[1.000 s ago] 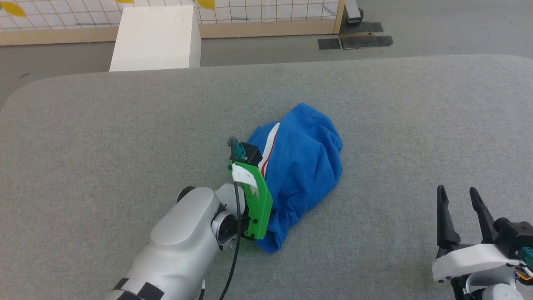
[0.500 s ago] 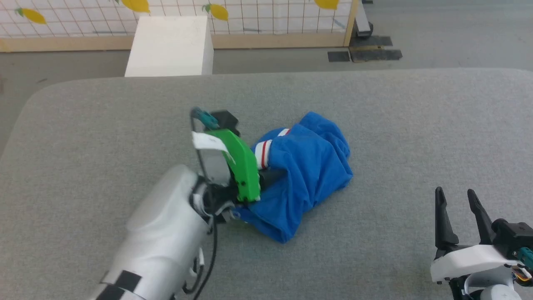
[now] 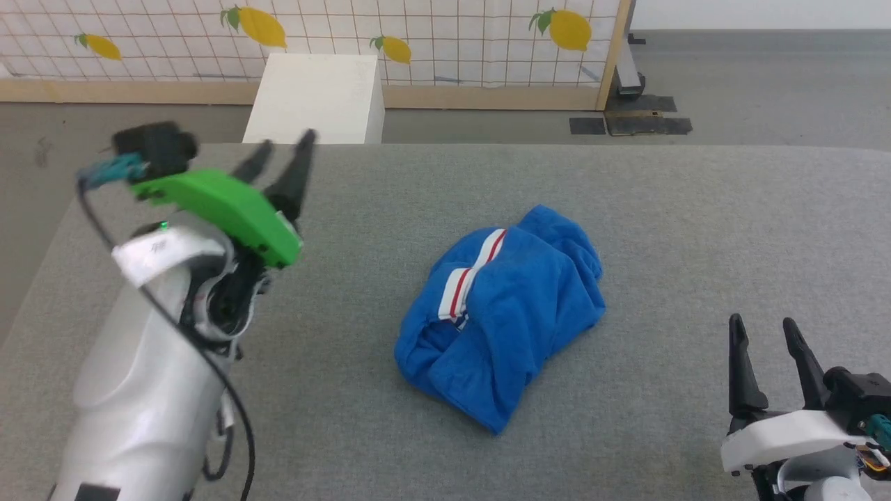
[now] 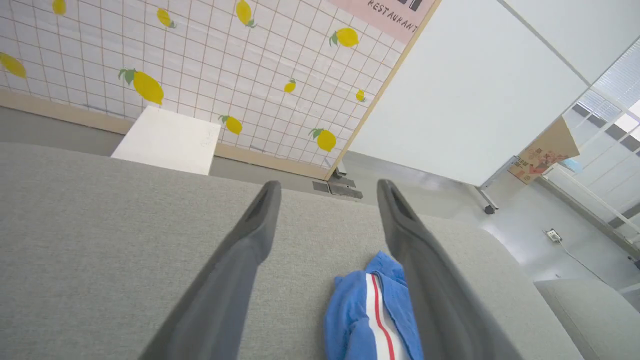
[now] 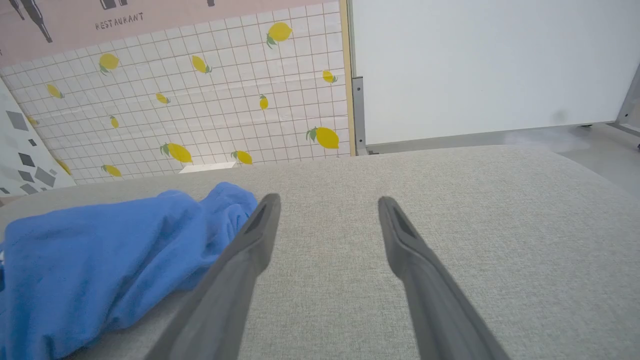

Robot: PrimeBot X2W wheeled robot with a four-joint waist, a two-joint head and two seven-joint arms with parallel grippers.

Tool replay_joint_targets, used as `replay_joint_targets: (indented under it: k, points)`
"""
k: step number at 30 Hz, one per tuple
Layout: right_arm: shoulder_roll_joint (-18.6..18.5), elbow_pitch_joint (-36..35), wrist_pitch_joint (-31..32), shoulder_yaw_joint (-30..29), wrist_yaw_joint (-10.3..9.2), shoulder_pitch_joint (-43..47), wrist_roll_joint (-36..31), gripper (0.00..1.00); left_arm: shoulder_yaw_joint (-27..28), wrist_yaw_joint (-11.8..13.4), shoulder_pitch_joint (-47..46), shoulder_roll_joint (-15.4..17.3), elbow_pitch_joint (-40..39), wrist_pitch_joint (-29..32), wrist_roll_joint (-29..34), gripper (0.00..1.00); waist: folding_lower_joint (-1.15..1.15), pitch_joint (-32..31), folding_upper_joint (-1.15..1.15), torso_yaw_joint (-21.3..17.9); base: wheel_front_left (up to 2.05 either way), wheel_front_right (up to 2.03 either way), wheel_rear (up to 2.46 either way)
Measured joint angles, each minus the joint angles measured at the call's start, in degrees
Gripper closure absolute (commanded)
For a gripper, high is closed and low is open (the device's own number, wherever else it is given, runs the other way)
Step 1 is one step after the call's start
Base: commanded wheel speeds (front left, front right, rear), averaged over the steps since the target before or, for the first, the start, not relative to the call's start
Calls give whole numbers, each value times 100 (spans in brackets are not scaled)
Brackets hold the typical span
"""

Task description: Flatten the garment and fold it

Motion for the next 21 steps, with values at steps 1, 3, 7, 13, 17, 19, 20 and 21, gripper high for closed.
replay_joint_targets:
  k: [1, 3, 7, 13, 17, 19, 20, 21]
  points:
    - [1, 0, 0, 0, 0, 1, 0, 0, 23, 34, 115, 86, -76, -320, 198, 0, 0, -7, 0, 7, 0, 0, 0]
    - [1, 0, 0, -5, 0, 6, 0, 0, 67, 120, 371, 219, -177, -837, 503, 0, 0, -17, 0, 12, 0, 0, 0]
    - [1, -2, 0, -23, 0, 16, 1, 0, 119, 272, 889, 354, -297, -1630, 944, 0, 0, -28, 0, 8, 0, 0, 0]
    - [1, -25, 0, -41, 0, 41, 1, 0, 102, 339, 1579, 477, -411, -2206, 1247, 0, 0, -5, 0, -16, 0, 0, 0]
    - [1, -38, 0, -44, 0, 45, 11, 0, 105, 345, 1931, 463, -535, -2334, 1284, 0, 0, 8, 0, -31, 0, 0, 0]
    - [0, -38, 0, -42, 0, 48, 18, 0, 96, 347, 2081, 453, -572, -2346, 1293, 0, 0, 10, 0, -34, 0, 0, 0]
    - [1, -38, 0, -38, 0, 50, 21, 0, 96, 359, 2164, 437, -599, -2379, 1300, 0, 0, 12, 0, -36, 0, 0, 0]
    - [1, -38, 0, -33, 0, 52, 34, 0, 82, 366, 2231, 430, -613, -2382, 1301, 0, 0, 13, 0, -39, 0, 0, 0]
